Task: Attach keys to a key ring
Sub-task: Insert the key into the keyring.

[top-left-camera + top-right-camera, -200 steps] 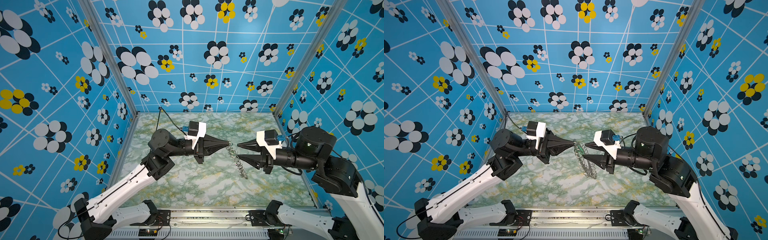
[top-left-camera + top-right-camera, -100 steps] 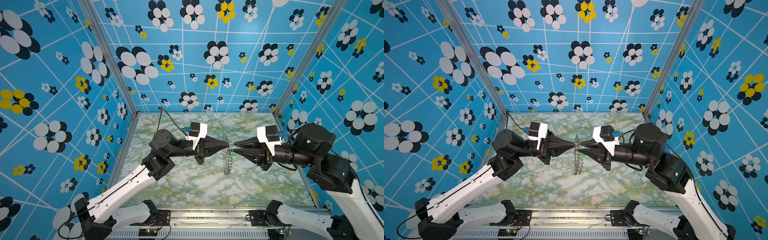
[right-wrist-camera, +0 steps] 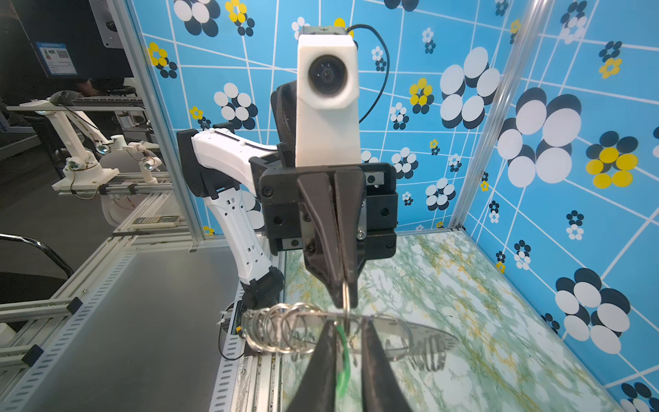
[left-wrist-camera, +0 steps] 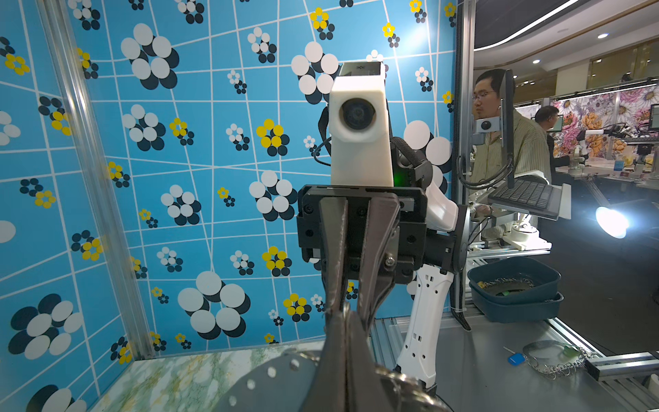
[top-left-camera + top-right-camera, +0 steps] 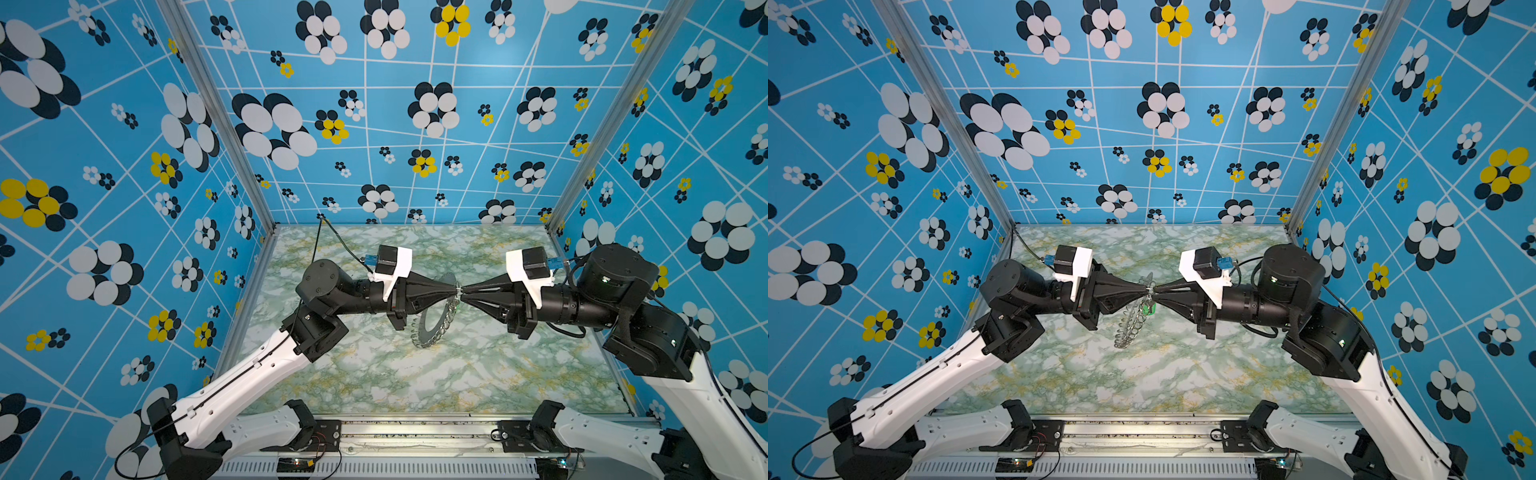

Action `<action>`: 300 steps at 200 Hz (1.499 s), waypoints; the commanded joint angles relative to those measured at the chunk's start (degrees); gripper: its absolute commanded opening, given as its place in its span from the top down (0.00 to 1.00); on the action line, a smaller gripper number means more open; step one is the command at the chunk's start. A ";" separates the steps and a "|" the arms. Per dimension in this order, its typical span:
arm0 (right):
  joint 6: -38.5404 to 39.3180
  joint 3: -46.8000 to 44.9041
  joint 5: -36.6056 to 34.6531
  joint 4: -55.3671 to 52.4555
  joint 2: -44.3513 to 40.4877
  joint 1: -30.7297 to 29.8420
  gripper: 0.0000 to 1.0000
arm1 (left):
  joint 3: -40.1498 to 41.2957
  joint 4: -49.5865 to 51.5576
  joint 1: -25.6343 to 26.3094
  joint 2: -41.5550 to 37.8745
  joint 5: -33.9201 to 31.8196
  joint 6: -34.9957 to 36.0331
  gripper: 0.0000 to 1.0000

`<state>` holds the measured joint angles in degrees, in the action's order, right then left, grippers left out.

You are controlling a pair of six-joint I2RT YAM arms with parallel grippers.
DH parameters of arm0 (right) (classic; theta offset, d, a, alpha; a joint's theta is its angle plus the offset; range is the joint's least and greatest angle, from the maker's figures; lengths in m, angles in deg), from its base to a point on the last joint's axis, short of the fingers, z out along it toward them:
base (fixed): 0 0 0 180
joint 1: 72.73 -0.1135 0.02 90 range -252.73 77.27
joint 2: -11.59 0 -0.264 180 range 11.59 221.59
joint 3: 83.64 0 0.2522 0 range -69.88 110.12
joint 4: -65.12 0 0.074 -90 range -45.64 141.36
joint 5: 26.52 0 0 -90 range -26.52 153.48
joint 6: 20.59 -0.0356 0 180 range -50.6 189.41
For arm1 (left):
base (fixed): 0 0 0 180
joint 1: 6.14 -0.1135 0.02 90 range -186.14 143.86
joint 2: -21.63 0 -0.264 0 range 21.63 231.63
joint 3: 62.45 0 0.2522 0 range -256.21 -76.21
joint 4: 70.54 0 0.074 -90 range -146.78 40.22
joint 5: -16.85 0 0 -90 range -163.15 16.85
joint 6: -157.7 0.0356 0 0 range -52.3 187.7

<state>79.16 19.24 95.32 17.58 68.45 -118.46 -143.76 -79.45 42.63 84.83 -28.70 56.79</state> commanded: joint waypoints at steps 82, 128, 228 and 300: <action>-1.84 -0.97 1.90 2.28 0.48 -0.11 0.90 | -0.25 -1.06 0.45 -0.88 1.42 1.16 1.00; -2.99 -1.29 1.92 3.31 0.29 -0.10 1.00 | -0.07 -0.07 0.78 -0.98 1.44 1.61 1.00; -0.93 4.87 2.22 -4.40 1.94 -0.14 1.00 | -0.26 5.34 0.99 -1.67 -0.23 2.92 0.96; 1.49 8.57 1.71 -11.18 4.17 -0.14 1.00 | -2.23 11.91 0.97 -2.36 -1.25 5.20 0.76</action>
<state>79.14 25.03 96.78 8.05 72.06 -118.46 -143.87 -71.63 43.29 83.52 -29.60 60.48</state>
